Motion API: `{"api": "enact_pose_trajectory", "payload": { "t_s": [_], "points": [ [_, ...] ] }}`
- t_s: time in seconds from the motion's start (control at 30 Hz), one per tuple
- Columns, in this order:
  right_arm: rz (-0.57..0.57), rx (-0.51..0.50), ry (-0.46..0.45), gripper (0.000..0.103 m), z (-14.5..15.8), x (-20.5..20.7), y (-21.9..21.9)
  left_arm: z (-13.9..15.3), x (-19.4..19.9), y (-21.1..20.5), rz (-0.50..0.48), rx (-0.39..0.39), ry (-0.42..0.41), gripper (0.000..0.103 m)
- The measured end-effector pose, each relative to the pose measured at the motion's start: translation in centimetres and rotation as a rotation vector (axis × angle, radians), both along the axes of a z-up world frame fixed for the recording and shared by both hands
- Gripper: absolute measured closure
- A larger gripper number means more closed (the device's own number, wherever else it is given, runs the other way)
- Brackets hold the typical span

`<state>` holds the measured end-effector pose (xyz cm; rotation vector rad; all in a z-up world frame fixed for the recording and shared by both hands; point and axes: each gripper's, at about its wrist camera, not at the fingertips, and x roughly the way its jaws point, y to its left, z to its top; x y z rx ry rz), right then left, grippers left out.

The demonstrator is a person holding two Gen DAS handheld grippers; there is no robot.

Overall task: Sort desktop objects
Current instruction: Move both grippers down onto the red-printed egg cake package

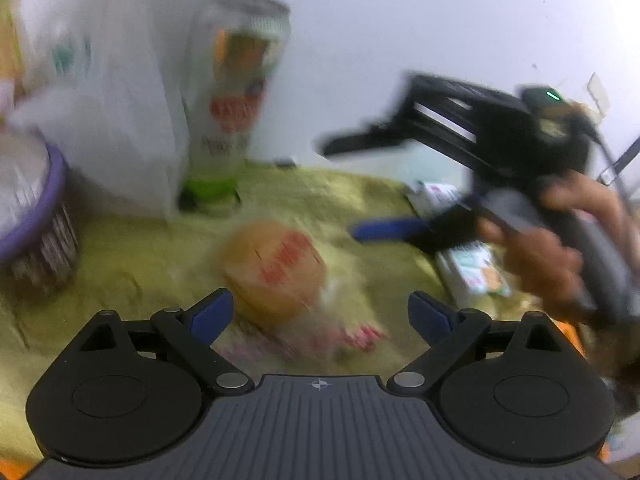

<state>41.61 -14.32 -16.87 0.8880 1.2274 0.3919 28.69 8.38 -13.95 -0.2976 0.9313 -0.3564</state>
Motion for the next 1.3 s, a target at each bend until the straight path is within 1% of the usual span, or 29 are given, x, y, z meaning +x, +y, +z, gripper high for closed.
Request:
{"api": "enact_pose_trajectory", "payload": {
  "t_s": [0.07,0.13,0.17,0.23,0.4,0.47,0.57,0.6,0.67,0.77,0.8,0.87,1.0,1.13,1.2,1.3],
  "points": [
    [0.033,-0.023,-0.001,0.021,-1.0,0.8,1.0,-0.6,0.2,-0.6,-0.009,0.008,0.017,0.008],
    [0.043,-0.010,0.046,0.021,-2.1,0.6,1.3,-0.8,0.6,-0.5,0.007,0.006,0.010,0.008],
    [0.047,-0.002,0.070,0.021,-2.6,0.4,1.4,-0.8,0.8,-0.4,0.015,0.004,0.007,0.008],
    [0.052,0.054,0.110,0.021,-2.9,-0.6,1.0,-1.0,1.2,-0.2,0.033,0.002,-0.001,0.008],
    [0.034,0.052,0.098,0.021,-1.7,-1.2,-0.5,-1.4,2.2,0.3,0.076,-0.005,-0.019,0.008],
    [0.027,0.051,0.094,0.021,-1.3,-1.4,-1.0,-1.1,1.7,0.8,0.090,-0.021,-0.016,0.008],
    [0.016,0.050,0.087,0.020,-0.5,-1.8,-1.9,-0.3,0.2,1.1,0.057,-0.042,-0.009,0.008],
    [0.014,0.050,0.081,0.020,-0.3,-1.8,-2.2,-0.1,-0.1,1.1,0.037,-0.049,-0.005,0.008],
    [0.044,0.050,0.004,0.020,0.4,-0.1,-1.2,0.0,-0.6,0.7,-0.016,-0.084,0.021,0.008],
    [0.118,-0.021,-0.095,0.020,0.7,2.3,1.3,0.3,-1.1,0.0,-0.087,-0.131,0.052,0.008],
    [0.146,-0.046,-0.119,0.020,0.6,2.9,2.2,0.1,-0.9,-0.2,-0.090,-0.129,0.063,0.008],
    [0.191,-0.082,-0.138,0.020,0.0,3.3,3.4,-0.5,-0.4,-0.6,-0.090,-0.120,0.083,0.008],
    [0.233,-0.079,-0.107,0.020,-1.3,3.5,4.2,-1.5,0.5,-1.4,-0.091,-0.102,0.125,0.007],
    [0.253,-0.079,-0.091,0.019,-0.3,2.5,2.9,-1.5,0.8,-1.2,-0.067,-0.066,0.104,0.006],
    [0.250,-0.083,-0.058,0.019,-0.4,1.9,2.0,-1.5,1.1,-0.9,-0.043,-0.062,0.093,0.006],
    [0.242,-0.070,-0.007,0.019,-0.7,0.9,1.2,-1.8,1.4,-0.4,-0.002,-0.065,0.102,0.006]
  ]
}}
